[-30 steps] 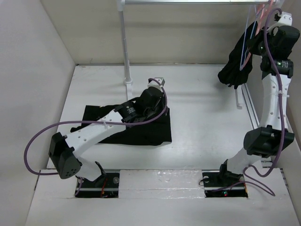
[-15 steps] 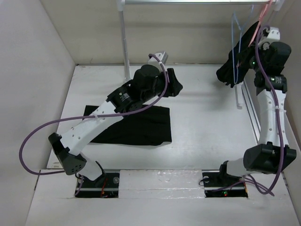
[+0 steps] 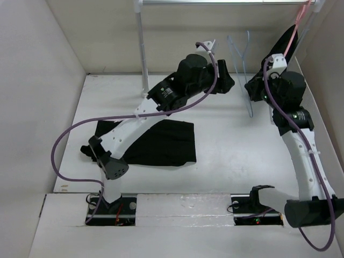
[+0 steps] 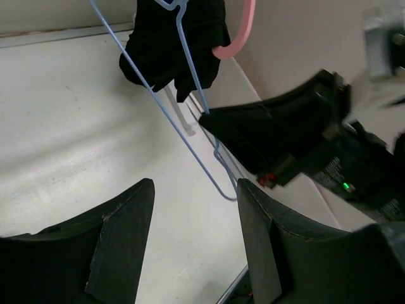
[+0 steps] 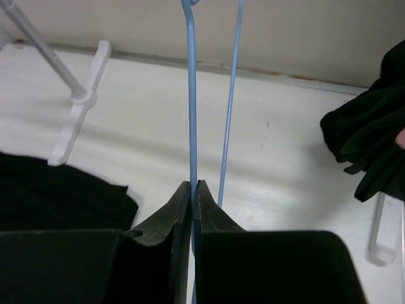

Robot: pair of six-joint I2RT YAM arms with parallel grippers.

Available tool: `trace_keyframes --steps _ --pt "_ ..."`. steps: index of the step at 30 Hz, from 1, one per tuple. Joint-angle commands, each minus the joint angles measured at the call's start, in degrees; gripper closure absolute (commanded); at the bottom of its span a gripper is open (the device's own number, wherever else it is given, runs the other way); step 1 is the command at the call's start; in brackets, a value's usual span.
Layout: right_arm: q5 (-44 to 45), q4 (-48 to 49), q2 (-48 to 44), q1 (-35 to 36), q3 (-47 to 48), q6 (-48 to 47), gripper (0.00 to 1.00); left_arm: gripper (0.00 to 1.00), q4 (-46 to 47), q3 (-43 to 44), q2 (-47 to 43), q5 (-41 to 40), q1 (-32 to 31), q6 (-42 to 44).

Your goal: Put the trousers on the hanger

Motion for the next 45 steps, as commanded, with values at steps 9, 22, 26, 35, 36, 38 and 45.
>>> trace_keyframes --steps 9,22,26,35,36,38,45 --pt "10.66 -4.24 -6.25 11.99 -8.83 -3.34 1.0 0.47 -1.06 3.51 7.24 -13.63 -2.47 2.66" --pt "22.0 -7.49 -10.47 21.49 -14.28 -2.66 1.0 0.51 -1.15 -0.27 8.65 -21.71 -2.47 -1.47" --pt "23.14 -8.63 -10.2 23.33 -14.1 -2.75 1.0 0.52 0.69 -0.44 9.09 -22.69 -2.47 -2.52" --pt "23.76 -8.46 -10.91 25.7 -14.02 -2.48 1.0 0.57 1.39 0.61 11.55 -20.58 -2.47 -3.58" --pt "23.94 -8.63 -10.91 25.71 -14.02 -2.39 1.0 0.6 1.4 0.53 11.55 -20.58 -2.47 -3.75" --pt "24.46 -8.55 -11.08 26.93 -14.02 -2.39 1.0 0.63 1.4 0.44 11.81 -21.11 -2.47 -3.75" --pt "26.84 -9.34 -10.12 30.01 -13.49 -2.48 1.0 0.81 2.1 0.35 12.08 -21.81 -2.47 -4.02"
